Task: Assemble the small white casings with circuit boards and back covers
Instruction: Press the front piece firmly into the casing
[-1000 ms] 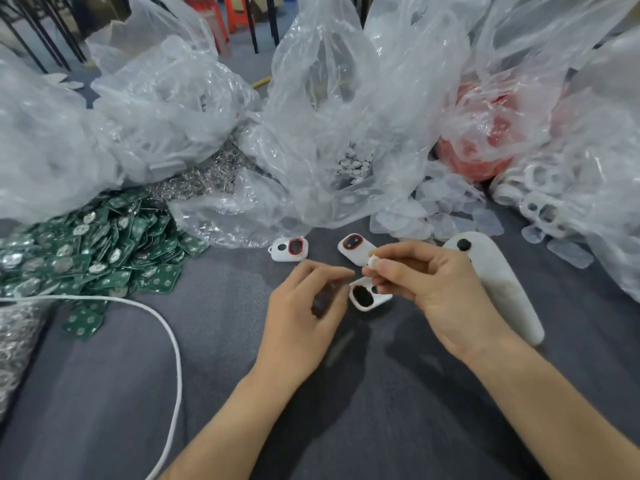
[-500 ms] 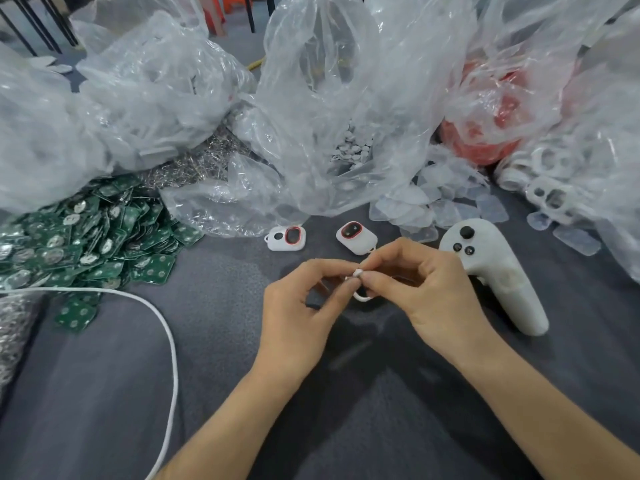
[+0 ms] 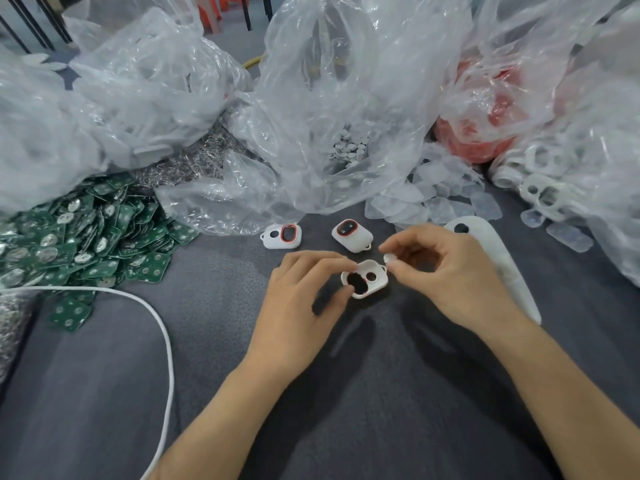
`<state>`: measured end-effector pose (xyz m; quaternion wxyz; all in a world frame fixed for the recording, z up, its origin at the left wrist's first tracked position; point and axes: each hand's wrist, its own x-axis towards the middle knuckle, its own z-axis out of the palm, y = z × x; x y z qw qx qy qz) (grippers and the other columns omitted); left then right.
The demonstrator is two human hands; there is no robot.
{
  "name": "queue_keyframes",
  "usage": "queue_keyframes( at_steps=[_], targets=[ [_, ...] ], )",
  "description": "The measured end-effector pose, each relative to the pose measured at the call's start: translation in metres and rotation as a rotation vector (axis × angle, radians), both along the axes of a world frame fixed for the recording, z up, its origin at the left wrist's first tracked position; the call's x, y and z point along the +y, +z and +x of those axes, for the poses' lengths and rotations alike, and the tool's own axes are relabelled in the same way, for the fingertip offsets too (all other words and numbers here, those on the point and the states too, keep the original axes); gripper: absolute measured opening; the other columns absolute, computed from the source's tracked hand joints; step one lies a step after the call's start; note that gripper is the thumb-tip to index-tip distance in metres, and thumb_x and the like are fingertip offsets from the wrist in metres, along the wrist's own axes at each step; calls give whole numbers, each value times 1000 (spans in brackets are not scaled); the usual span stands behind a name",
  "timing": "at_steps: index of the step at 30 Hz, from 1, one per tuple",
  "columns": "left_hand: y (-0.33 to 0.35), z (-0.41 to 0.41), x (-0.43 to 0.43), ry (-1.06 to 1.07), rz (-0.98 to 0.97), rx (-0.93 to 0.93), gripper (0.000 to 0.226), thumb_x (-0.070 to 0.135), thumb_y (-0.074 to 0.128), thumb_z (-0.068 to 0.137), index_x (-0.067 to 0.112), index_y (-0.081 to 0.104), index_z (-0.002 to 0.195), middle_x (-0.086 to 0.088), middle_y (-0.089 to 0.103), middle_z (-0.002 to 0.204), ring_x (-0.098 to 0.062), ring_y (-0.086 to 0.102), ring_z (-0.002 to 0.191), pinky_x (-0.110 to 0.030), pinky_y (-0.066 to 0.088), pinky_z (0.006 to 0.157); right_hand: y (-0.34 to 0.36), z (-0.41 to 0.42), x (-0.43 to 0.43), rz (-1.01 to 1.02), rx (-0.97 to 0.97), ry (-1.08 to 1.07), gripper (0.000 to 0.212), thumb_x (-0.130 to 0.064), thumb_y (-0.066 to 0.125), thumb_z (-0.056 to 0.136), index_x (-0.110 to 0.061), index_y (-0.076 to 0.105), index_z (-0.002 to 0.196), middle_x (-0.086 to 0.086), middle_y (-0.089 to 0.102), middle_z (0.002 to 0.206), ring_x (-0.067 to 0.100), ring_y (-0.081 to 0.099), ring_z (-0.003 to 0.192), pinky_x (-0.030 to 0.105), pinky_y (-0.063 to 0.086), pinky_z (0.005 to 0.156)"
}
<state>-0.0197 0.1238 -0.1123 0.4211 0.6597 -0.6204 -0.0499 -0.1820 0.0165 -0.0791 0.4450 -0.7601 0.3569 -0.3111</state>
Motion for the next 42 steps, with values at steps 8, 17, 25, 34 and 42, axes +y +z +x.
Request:
queue_keyframes(
  at_steps=[8, 17, 25, 34, 42],
  targets=[
    [-7, 0, -4, -73, 248, -151, 31, 29, 71, 85, 21, 70, 115, 3, 62, 128, -22, 46, 130, -48, 39, 103, -6, 3, -7, -152, 199, -3, 12, -11, 77, 78, -19, 73, 86, -5, 66, 82, 4, 59, 76, 8, 42, 69],
    [-12, 0, -5, -55, 220, -132, 30, 23, 72, 83, 23, 69, 113, 5, 64, 126, -23, 49, 129, -46, 38, 103, -17, 16, -7, -152, 250, 86, 7, -12, 76, 78, -16, 75, 83, -5, 64, 100, -10, 52, 71, 5, 36, 66],
    [-11, -1, -5, -43, 227, -108, 25, 18, 72, 83, 22, 69, 108, 7, 63, 126, -19, 50, 128, -39, 35, 102, -20, 12, -13, 54, 146, 40, 31, -7, 70, 81, -35, 68, 94, -12, 70, 93, 0, 62, 85, 11, 41, 70],
    [-9, 0, -4, -43, 260, -97, 27, 16, 72, 83, 24, 69, 109, 10, 62, 128, -15, 48, 130, -37, 33, 104, -20, 18, -9, -4, 269, 44, 25, -8, 71, 79, -29, 71, 94, -11, 64, 92, -6, 54, 83, 3, 35, 70],
    [-9, 0, -4, -39, 269, -102, 28, 17, 73, 83, 24, 70, 109, 10, 62, 127, -15, 48, 129, -33, 30, 102, -15, 23, -13, 18, 319, 37, 17, -16, 72, 79, -31, 72, 86, -12, 66, 85, -5, 55, 76, 2, 37, 67]
  ],
)
